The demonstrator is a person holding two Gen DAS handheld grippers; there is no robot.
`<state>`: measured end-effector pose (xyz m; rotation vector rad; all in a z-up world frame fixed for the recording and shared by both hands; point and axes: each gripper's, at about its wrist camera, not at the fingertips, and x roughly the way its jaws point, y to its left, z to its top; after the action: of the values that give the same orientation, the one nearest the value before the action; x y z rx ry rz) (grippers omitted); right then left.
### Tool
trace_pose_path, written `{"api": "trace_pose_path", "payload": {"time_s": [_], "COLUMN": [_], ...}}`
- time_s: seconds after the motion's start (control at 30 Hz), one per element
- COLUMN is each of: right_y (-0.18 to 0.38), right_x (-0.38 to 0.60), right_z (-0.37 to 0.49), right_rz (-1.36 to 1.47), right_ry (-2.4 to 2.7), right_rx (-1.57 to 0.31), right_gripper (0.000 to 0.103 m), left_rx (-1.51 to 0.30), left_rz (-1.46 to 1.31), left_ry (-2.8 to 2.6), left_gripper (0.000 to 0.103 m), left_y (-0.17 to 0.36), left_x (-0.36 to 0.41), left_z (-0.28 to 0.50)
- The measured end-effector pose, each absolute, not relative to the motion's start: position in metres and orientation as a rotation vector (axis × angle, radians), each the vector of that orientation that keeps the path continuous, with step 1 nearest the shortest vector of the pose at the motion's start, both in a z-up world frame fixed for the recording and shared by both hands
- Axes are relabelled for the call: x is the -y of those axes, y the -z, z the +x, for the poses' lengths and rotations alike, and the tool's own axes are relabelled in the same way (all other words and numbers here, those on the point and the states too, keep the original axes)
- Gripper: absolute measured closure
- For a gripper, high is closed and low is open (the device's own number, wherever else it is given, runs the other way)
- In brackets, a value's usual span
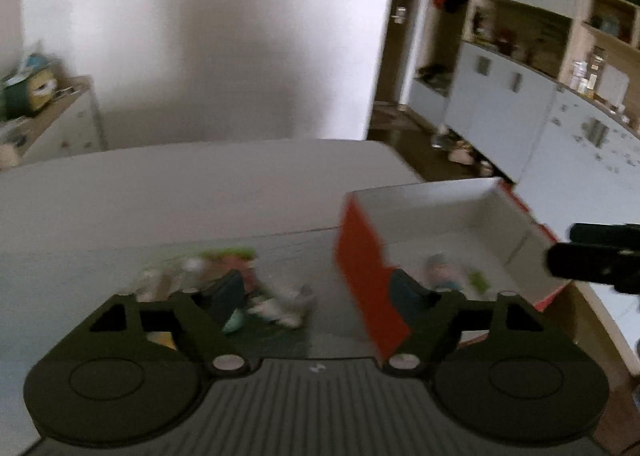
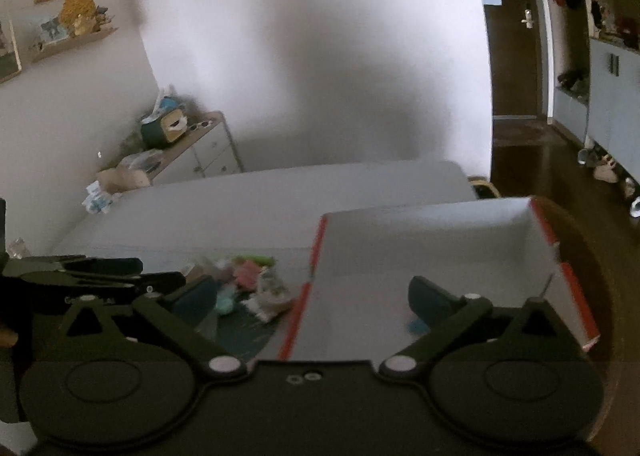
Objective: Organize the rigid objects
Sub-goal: 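Grasp the yellow box with the left tool while the right grasps the pink heart soap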
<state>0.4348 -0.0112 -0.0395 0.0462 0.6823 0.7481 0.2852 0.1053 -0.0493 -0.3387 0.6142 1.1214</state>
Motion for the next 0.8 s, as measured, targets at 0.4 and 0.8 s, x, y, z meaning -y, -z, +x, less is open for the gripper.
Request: {"api": "trace_pose_path", "payload": {"time_s": [0.4, 0.8], "right_y": [0.075, 0.120], "right_x": [-0.073, -0.164], "right_z": [0.386, 0.343], "right_rz": [0.037, -0.060], "right_ry": [-0.743, -0.737], "right_rx": [-0.754, -0.848], "right_gripper": [0.001, 0.001], "left_rx": [-0.642, -0.740], "left_rz": [-0.376, -0.423], "left_ry": [-1.160, -1.062], "left_gripper": [0.015, 0.015], "left_y": [0.067, 0.109], "left_x": [-0.124, -0.163], "left_z": [0.181, 0.153]}}
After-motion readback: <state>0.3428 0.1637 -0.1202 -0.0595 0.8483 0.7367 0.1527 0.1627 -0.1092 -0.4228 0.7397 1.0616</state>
